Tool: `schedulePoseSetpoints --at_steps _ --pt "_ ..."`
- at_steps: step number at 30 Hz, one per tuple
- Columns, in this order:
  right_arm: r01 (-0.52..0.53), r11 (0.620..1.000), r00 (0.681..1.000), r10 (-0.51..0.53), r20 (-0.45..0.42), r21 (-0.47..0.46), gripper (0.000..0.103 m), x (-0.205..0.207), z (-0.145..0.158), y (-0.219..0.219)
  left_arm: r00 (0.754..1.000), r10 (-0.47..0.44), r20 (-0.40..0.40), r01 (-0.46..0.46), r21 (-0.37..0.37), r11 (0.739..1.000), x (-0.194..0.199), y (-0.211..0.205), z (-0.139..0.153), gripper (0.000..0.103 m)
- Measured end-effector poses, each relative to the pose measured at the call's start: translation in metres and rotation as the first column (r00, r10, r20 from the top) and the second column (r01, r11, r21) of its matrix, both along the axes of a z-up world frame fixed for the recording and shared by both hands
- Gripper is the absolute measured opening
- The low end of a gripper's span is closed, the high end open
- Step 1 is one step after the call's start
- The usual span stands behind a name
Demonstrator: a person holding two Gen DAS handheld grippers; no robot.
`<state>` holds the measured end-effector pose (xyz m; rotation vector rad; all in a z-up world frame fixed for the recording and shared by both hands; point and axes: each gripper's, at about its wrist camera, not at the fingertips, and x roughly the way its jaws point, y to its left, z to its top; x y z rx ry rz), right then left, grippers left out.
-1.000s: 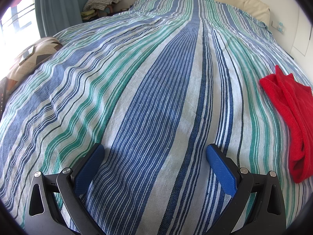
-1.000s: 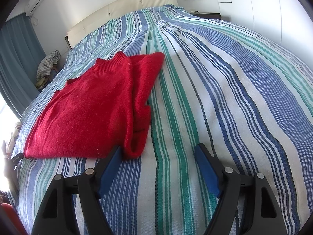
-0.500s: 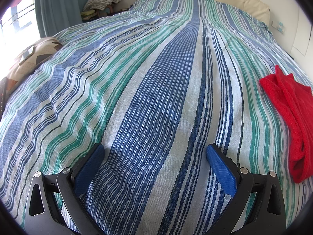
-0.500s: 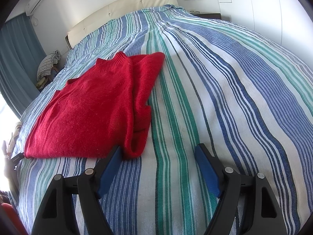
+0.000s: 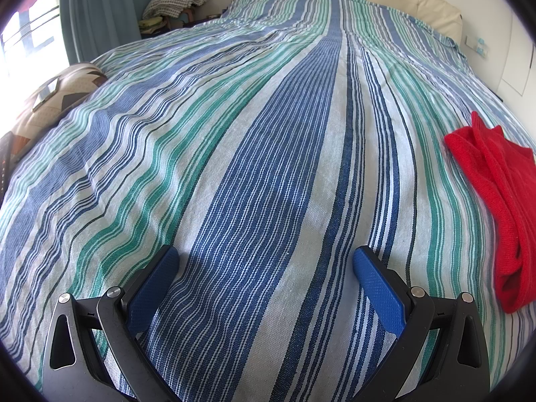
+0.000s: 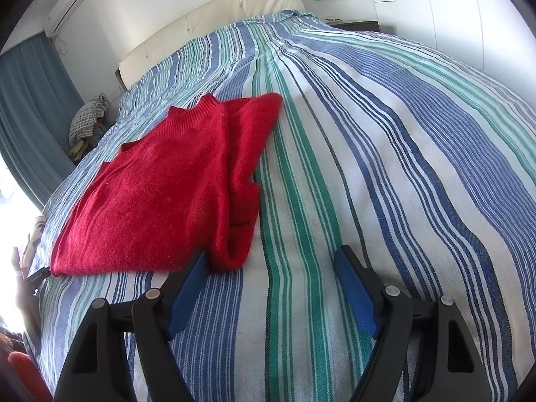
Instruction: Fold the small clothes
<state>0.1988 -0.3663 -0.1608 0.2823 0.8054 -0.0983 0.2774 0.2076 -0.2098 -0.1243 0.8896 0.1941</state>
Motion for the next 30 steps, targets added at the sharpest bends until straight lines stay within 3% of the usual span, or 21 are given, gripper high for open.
schedulePoseSetpoints --at_steps 30 --pt "-0.002 1.0 1.0 0.002 0.01 0.012 0.077 -0.0003 -0.0004 -0.002 1.0 0.0 0.0 0.0 0.0 1.0 0.0001 0.0 0.0001 0.103"
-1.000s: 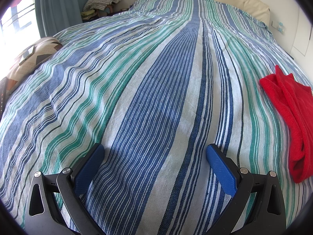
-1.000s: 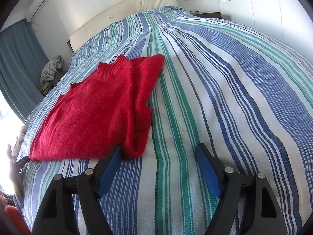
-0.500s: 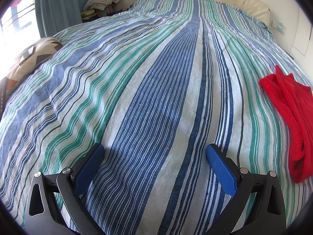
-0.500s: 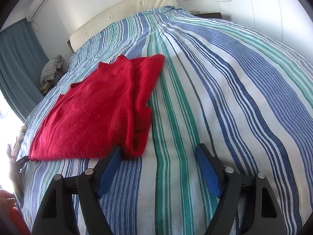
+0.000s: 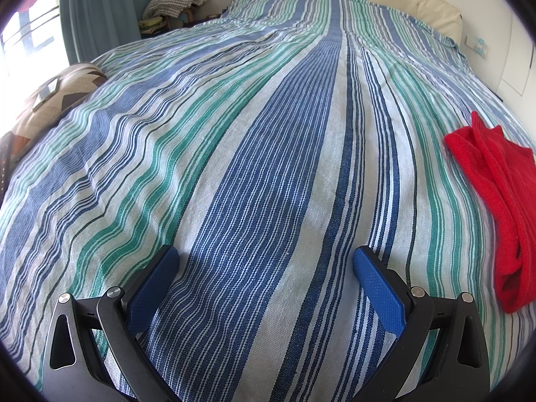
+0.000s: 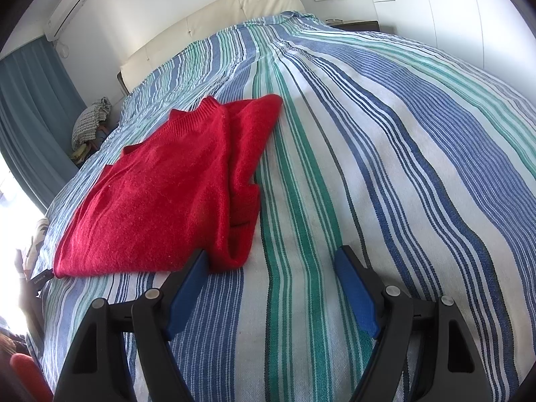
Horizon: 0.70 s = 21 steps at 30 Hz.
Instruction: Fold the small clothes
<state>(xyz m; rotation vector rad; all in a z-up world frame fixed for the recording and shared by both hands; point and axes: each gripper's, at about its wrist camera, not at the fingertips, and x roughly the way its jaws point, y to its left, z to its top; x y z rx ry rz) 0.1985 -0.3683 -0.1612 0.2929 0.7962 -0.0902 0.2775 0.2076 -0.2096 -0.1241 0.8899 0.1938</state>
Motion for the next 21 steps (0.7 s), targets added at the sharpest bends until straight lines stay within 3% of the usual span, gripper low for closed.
schedulePoseSetpoints --at_steps 21 --pt "-0.003 1.0 1.0 0.003 0.005 0.007 0.078 -0.0016 0.0004 -0.0007 1.0 0.0 0.0 0.0 -0.001 1.0 0.0001 0.0 0.0001 0.103"
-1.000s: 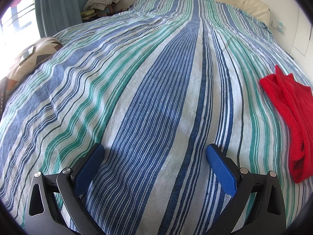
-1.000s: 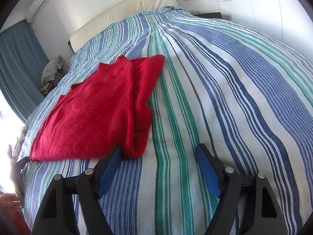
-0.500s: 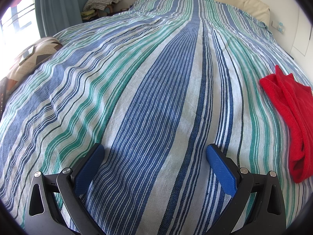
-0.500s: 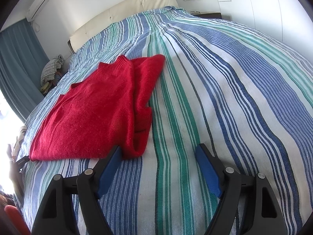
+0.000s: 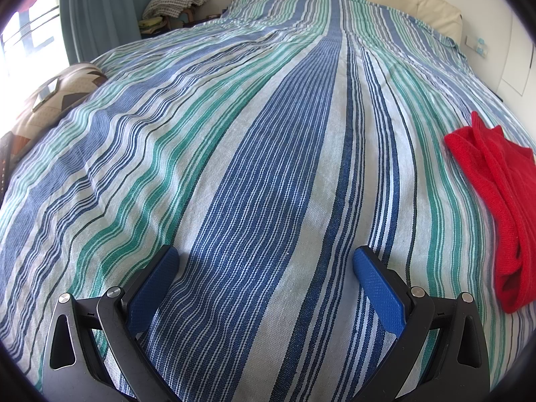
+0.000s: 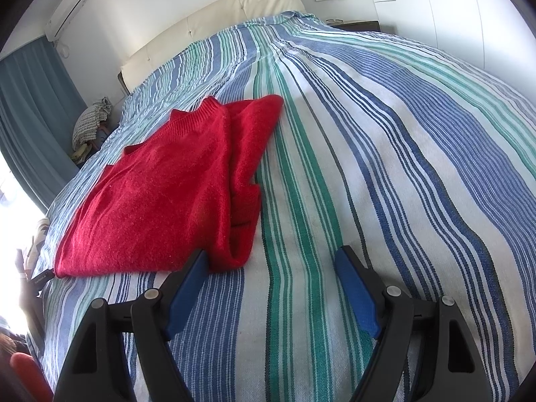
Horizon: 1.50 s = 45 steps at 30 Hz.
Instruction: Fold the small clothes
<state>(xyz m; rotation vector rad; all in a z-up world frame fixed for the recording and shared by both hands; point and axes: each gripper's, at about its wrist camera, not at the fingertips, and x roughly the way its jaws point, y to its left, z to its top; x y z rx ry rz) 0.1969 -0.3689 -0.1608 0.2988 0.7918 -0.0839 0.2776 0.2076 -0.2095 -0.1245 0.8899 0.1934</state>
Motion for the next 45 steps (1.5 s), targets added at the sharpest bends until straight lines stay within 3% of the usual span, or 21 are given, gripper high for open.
schedulePoseSetpoints --at_steps 38,41,45 --pt "-0.001 1.0 1.0 0.001 0.012 0.027 0.079 -0.003 0.0 -0.002 1.0 0.004 -0.003 -0.004 0.001 1.0 0.0 0.001 0.001 0.103" --pt "-0.015 1.0 0.999 0.015 -0.029 0.011 0.083 0.001 0.003 0.001 0.999 0.002 -0.039 -0.003 -0.012 1.0 0.002 0.002 0.003 0.103" --pt "-0.102 0.995 0.983 0.101 -0.154 0.0 0.087 0.016 0.022 0.004 0.996 -0.029 -0.084 0.023 -0.066 0.998 -0.02 0.004 0.023 0.101"
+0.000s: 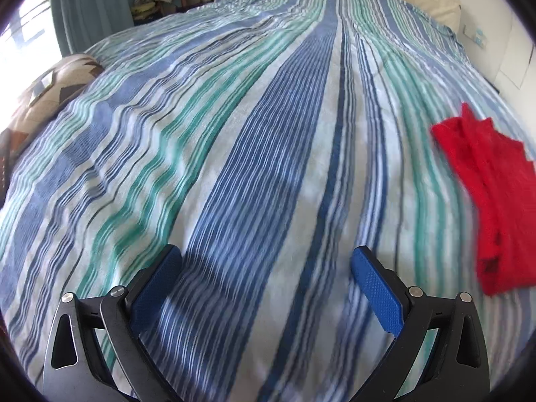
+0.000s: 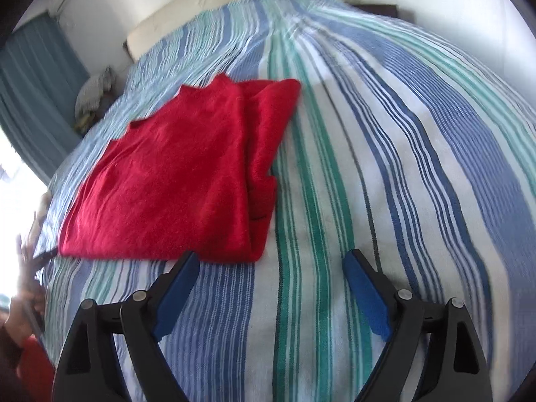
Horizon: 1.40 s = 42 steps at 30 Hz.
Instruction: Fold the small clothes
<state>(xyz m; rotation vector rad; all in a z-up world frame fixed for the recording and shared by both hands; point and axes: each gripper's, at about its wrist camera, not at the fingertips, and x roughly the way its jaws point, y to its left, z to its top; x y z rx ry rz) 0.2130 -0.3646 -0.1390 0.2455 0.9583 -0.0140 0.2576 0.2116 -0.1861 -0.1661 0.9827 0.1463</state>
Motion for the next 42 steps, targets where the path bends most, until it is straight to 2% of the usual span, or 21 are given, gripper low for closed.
schedulePoseSetpoints --at_steps 3,5,7,10,13,14,15,16,17,18,22,25,27,30,33,34,36,38,40,42 --pt "-0.009 0.989 0.995 -0.006 0.103 0.145 0.087 -0.006 0.035 -0.021 0.998 -0.037 0.048 0.043 -0.124 0.991 -0.038 -0.006 0.022 0.102" --pt "0.007 0.971 0.991 -0.039 0.13 0.238 0.087 0.003 0.05 -0.039 0.995 -0.064 0.079 0.079 -0.203 0.976 -0.065 -0.019 0.035 0.102" --pt "0.029 0.948 0.993 -0.064 0.101 0.316 0.087 0.022 0.051 -0.052 0.991 -0.089 0.095 0.111 -0.261 0.959 -0.087 -0.036 0.042 0.102" --pt "0.029 0.922 0.999 -0.037 0.011 0.386 0.087 0.054 0.035 -0.054 0.987 -0.131 0.093 0.153 -0.307 0.939 -0.104 -0.06 0.037 0.102" --pt "0.08 0.913 0.996 -0.059 -0.064 0.4 0.086 0.08 0.01 -0.045 0.979 -0.192 0.061 0.202 -0.283 0.938 -0.111 -0.077 0.021 0.102" --pt "0.097 0.909 0.994 -0.069 -0.083 0.406 0.078 0.085 0.003 -0.042 0.977 -0.21 0.043 0.213 -0.258 0.942 -0.111 -0.08 0.014 0.102" --pt "0.115 0.906 0.991 -0.075 -0.114 0.408 0.062 0.09 -0.006 -0.036 0.975 -0.22 0.033 0.222 -0.242 0.945 -0.111 -0.08 0.01 0.102" --pt "0.119 0.906 0.987 -0.065 -0.144 0.407 0.053 0.094 -0.014 -0.03 0.973 -0.229 0.025 0.228 -0.232 0.946 -0.11 -0.081 0.006 0.102" --pt "0.116 0.92 0.984 -0.056 -0.168 0.373 0.027 0.097 -0.016 -0.023 0.972 -0.232 0.02 0.231 -0.226 0.946 -0.109 -0.08 0.004 0.102" --pt "0.113 0.94 0.983 -0.059 -0.172 0.321 0.01 0.101 -0.014 -0.018 0.972 -0.235 0.02 0.233 -0.215 0.948 -0.107 -0.08 0.004 0.102" --pt "0.069 0.978 0.997 -0.058 -0.058 0.198 0.01 0.104 0.035 0.015 0.974 -0.226 0.027 0.227 -0.21 0.951 -0.105 -0.077 0.007 0.102" --pt "-0.078 0.994 0.997 0.077 0.021 0.08 0.01 0.114 0.091 0.081 0.978 -0.206 0.021 0.205 -0.241 0.948 -0.101 -0.073 0.005 0.102" --pt "-0.168 0.984 0.986 0.166 0.033 0.062 0.01 0.126 0.11 0.132 0.98 -0.198 0.021 0.197 -0.252 0.947 -0.099 -0.072 0.005 0.102" --pt "-0.269 0.961 0.963 0.269 0.02 0.065 0.01 0.145 0.107 0.204 0.981 -0.195 0.024 0.194 -0.27 0.943 -0.098 -0.068 0.005 0.102" --pt "-0.322 0.944 0.946 0.324 -0.02 0.071 0.01 0.159 0.074 0.268 0.981 -0.192 0.026 0.192 -0.277 0.942 -0.101 -0.064 0.005 0.102" --pt "-0.326 0.94 0.942 0.332 -0.046 0.102 0.011 0.166 0.056 0.284 0.981 -0.19 0.025 0.19 -0.277 0.942 -0.102 -0.063 0.005 0.102" --pt "-0.321 0.914 0.926 0.358 -0.12 0.25 0.021 0.176 0.015 0.304 0.982 -0.186 0.02 0.184 -0.276 0.943 -0.102 -0.061 0.004 0.102" --pt "-0.269 0.87 0.909 0.371 -0.191 0.412 0.043 0.18 -0.019 0.31 0.982 -0.186 0.016 0.183 -0.27 0.945 -0.103 -0.061 0.003 0.102" --pt "-0.231 0.837 0.921 0.352 -0.166 0.496 0.045 0.171 -0.021 0.303 0.982 -0.19 0.011 0.186 -0.257 0.948 -0.102 -0.062 0.003 0.102" --pt "-0.266 0.807 0.93 0.358 -0.079 0.527 0.045 0.163 0.0 0.29 0.981 -0.193 0.008 0.189 -0.254 0.948 -0.103 -0.063 0.004 0.102"
